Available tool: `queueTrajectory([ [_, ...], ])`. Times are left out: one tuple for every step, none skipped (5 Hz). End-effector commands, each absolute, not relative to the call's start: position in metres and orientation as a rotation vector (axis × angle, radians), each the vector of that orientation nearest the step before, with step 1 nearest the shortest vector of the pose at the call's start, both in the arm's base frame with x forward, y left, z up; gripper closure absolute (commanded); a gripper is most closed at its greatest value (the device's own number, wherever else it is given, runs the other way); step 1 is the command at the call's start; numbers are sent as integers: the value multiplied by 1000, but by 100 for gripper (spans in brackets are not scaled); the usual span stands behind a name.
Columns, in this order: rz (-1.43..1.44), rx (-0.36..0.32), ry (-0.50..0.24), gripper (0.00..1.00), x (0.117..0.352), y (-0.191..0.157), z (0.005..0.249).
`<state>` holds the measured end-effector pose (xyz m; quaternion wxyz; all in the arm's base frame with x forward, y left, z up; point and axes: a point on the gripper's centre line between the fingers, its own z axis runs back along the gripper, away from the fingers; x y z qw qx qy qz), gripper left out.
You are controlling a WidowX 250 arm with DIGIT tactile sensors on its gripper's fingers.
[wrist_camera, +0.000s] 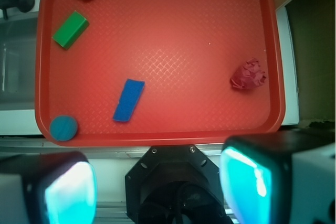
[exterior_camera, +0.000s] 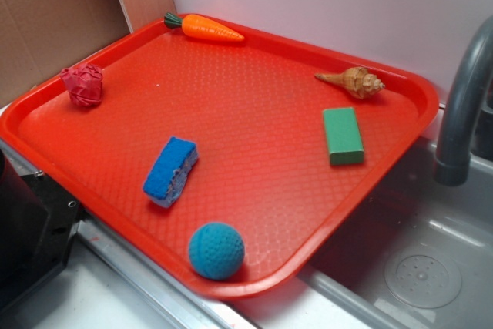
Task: Grab the blue sponge.
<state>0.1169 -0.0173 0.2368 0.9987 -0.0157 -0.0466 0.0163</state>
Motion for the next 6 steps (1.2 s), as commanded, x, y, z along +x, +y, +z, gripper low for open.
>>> queueTrajectory([
  [33, -31, -93, 0, 117, -17, 237],
  [223, -47, -14, 0, 125, -39, 187],
  [383, -59, -37, 0, 147, -60, 148],
  [493, -67, -86, 0, 166, -67, 126],
  [543, -58, -125, 0, 163, -57, 103],
  [547, -87, -114, 0, 159, -59, 82],
])
